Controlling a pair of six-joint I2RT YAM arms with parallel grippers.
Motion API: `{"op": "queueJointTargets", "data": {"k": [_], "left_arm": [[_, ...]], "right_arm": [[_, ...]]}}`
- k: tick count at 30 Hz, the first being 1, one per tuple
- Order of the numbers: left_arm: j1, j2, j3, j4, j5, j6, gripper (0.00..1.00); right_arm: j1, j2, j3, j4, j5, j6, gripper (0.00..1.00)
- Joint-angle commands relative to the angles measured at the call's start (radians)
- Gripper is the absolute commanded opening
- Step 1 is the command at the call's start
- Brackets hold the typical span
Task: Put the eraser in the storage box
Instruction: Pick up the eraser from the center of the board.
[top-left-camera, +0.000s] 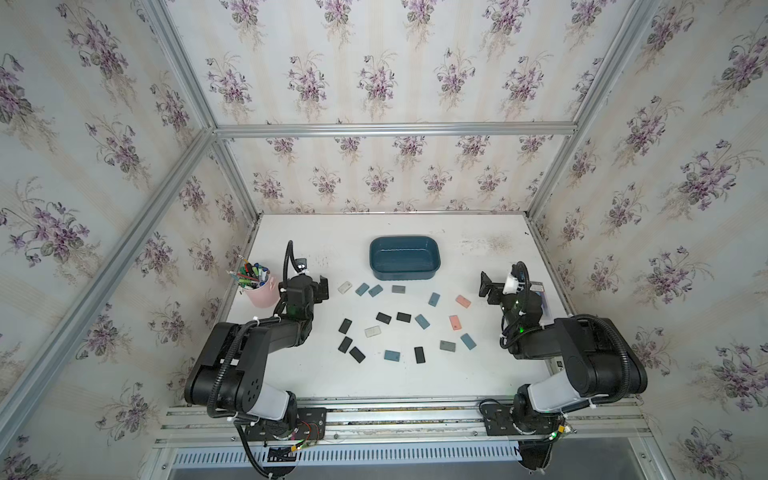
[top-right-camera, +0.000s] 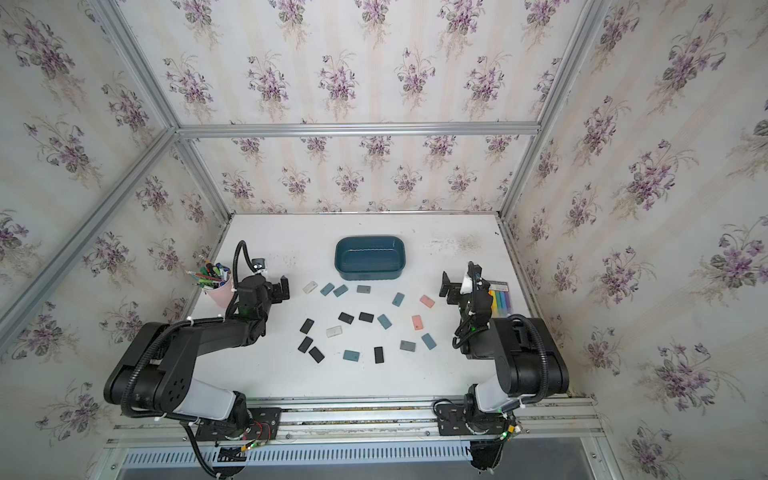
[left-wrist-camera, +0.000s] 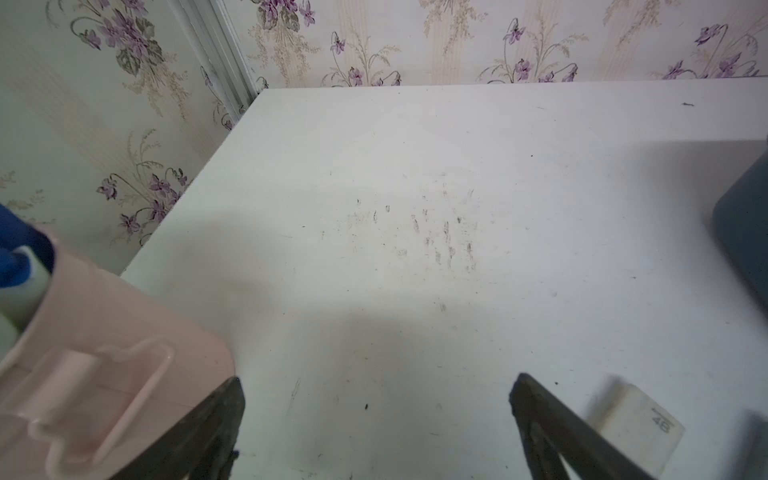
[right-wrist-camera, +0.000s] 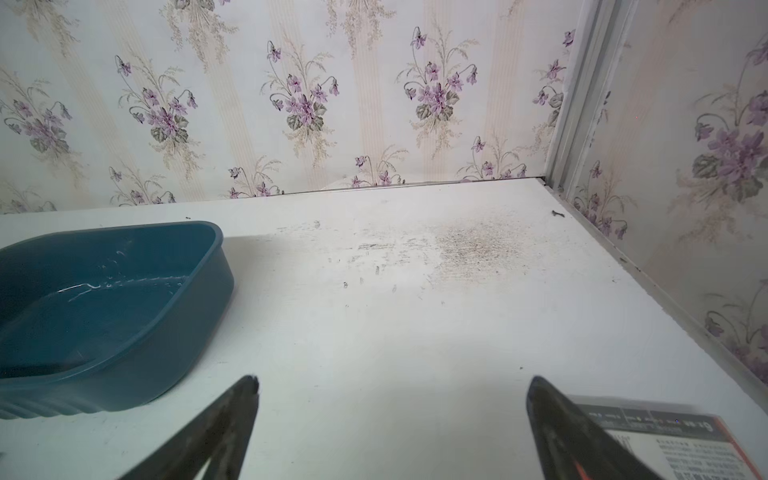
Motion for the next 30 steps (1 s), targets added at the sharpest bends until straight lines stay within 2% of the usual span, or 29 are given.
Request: {"op": "queueJointTargets", "data": {"k": [1,24,26,28,30], "left_arm": [[0.001,0.0,0.004,0.013,-0.009,0.007,1.0],[0.001,0.001,0.004,0.013,-0.009,0.007,1.0],[0.013,-0.006,0.0,0.013,0.018,0.0,1.0],[0.01,0.001,0.003,0.018,0.015,0.006,1.0],[0.007,0.0,0.005,0.011,0.01,0.006,1.0]], "right_arm": [[0.001,-0.002,0.003,0.009,-0.006,-0.015,1.0],[0.001,-0.003,0.003,0.011,-0.007,-0.014,1.0],[0.001,-0.004,0.001,0.013,-0.006,-0.015,1.0],[0.001,-0.011,-0.002,0.017,-0.036,-0.026,1.0],[0.002,-0.052,0.021,-0.056,-0.087,-0.051,1.0]]}}
